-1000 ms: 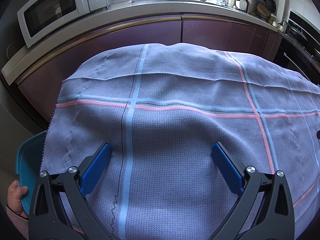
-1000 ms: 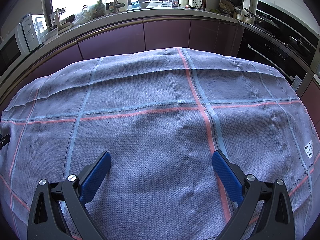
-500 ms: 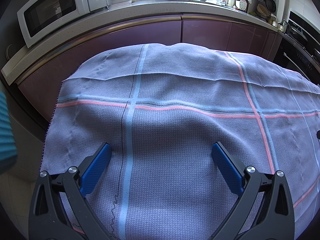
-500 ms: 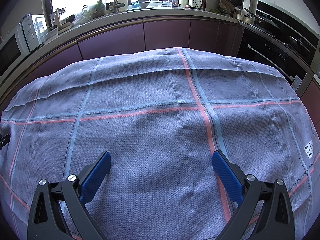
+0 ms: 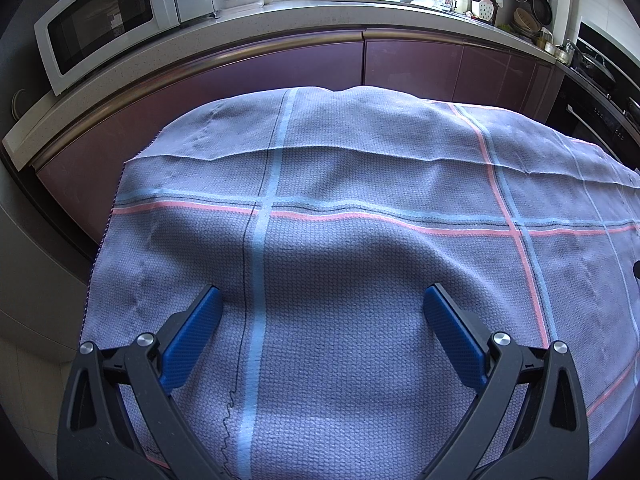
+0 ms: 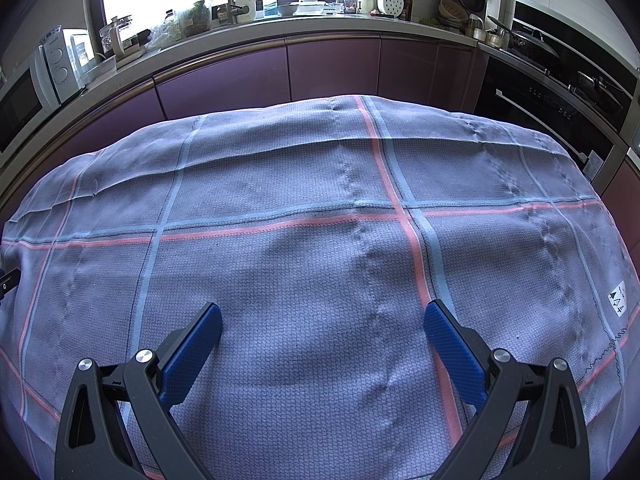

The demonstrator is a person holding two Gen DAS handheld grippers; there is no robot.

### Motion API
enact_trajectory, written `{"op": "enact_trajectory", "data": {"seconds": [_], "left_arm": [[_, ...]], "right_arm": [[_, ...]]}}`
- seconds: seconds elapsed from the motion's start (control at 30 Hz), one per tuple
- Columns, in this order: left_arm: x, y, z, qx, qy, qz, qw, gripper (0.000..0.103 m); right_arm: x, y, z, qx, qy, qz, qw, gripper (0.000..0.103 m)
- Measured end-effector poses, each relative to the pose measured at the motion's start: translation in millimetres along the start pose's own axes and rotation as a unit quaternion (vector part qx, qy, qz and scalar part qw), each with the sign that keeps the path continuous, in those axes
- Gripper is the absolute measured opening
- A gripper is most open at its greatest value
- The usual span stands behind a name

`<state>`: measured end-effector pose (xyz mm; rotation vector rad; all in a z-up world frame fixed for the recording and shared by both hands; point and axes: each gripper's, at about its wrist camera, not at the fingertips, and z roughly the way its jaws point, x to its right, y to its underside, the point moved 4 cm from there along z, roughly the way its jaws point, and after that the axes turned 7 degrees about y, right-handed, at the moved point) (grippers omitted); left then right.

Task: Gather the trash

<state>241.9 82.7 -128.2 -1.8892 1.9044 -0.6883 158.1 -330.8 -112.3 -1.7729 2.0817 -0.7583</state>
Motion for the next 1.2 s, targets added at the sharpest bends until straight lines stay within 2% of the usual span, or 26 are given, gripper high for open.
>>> {"op": "enact_trajectory", "data": {"seconds": [0.43,0.53,0.6,0.67,0.87,0.93,1.2], "left_arm": [[0.3,-0.4,0.4,0.000,0.000,0.000,1.0000,0.099],[-0.1,-0.4,0.4,0.000,0.000,0.000,1.0000,0.099],[0.0,-0.3,0.2,0.000,0.000,0.000,1.0000,0.099],[0.0,0.0,-0.1,0.000,0.000,0.000,1.0000,0.099],[0.2,-0.3,0.3,0.000,0.000,0.000,1.0000,0.099],[0.0,-0.4,0.4,0.000,0.000,0.000,1.0000,0.099],[-0.2,-0.3,0.2,0.000,0.000,0.000,1.0000,0.099]], "right_arm": [[1.0,-0.8,0.2,0.000,-0.001,0.004,1.000,0.098],[10.9,-3.9,-0.2,0.006,-0.011,0.022,1.000,0.097],[23.2,-7.4,3.8,0.004,0.032,0.016,0.999,0.097],[39.2,-11.7,9.5,0.001,0.019,0.034,0.999,0.097],[78.1,-25.8,24.1,-0.001,0.056,0.050,0.997,0.097],[86.0,-29.1,29.3,-0.005,0.037,0.061,0.997,0.098],[86.7,-30.4,31.0,-0.006,0.042,0.055,0.998,0.098]]}}
